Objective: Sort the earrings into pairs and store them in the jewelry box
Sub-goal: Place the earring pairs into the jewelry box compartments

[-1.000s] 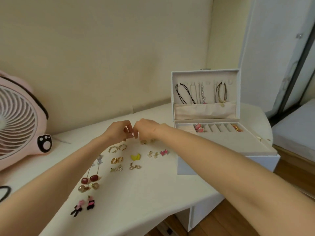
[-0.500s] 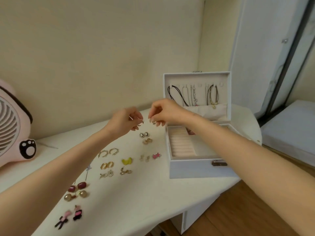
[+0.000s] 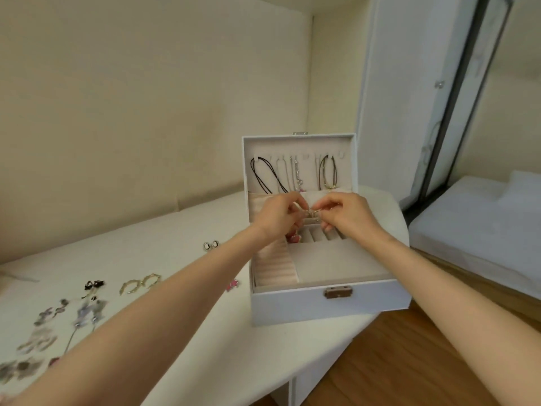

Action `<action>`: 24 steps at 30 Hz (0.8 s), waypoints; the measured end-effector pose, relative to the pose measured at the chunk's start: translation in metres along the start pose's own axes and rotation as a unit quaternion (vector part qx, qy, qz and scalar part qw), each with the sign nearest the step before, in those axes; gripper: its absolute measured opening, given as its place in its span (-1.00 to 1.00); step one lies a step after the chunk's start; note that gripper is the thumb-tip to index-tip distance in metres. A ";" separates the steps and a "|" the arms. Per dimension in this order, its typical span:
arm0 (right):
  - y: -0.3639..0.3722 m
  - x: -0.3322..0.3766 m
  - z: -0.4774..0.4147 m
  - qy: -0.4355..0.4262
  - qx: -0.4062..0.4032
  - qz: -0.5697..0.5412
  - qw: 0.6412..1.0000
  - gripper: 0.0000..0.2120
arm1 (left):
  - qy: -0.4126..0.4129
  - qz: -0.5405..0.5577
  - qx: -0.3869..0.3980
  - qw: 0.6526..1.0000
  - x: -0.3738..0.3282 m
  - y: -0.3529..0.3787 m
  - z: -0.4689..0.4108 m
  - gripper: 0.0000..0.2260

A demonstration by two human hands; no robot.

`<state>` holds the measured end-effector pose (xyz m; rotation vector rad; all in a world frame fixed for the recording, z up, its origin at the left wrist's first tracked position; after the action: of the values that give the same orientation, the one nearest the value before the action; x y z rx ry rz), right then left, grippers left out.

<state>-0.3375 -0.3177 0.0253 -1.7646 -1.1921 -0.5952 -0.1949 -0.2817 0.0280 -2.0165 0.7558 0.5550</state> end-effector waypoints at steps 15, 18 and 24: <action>-0.002 -0.007 0.001 -0.048 -0.082 -0.012 0.995 -0.81 | 0.050 -0.105 0.037 0.993 0.013 0.025 -0.023 -0.90; -0.002 -0.008 0.001 -0.047 -0.081 -0.009 0.996 -0.82 | 0.055 -0.130 0.065 0.988 0.010 0.023 -0.027 -0.86; -0.001 -0.009 0.003 -0.050 -0.068 0.002 0.996 -0.83 | 0.069 -0.175 0.094 0.978 0.011 0.024 -0.025 -0.87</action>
<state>-0.3429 -0.3195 0.0175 -1.9303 -1.2414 -0.6036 -0.2013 -0.3170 0.0194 -1.9644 0.4945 0.1355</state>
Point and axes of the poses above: each hand's wrist, its own z-axis away from the middle knuckle, its own y-axis out of the palm, x = y × z, the point moved 4 cm from there along -z, towards the middle knuckle, and after that the axes turned 12 degrees about -x, right-handed, at the moved point
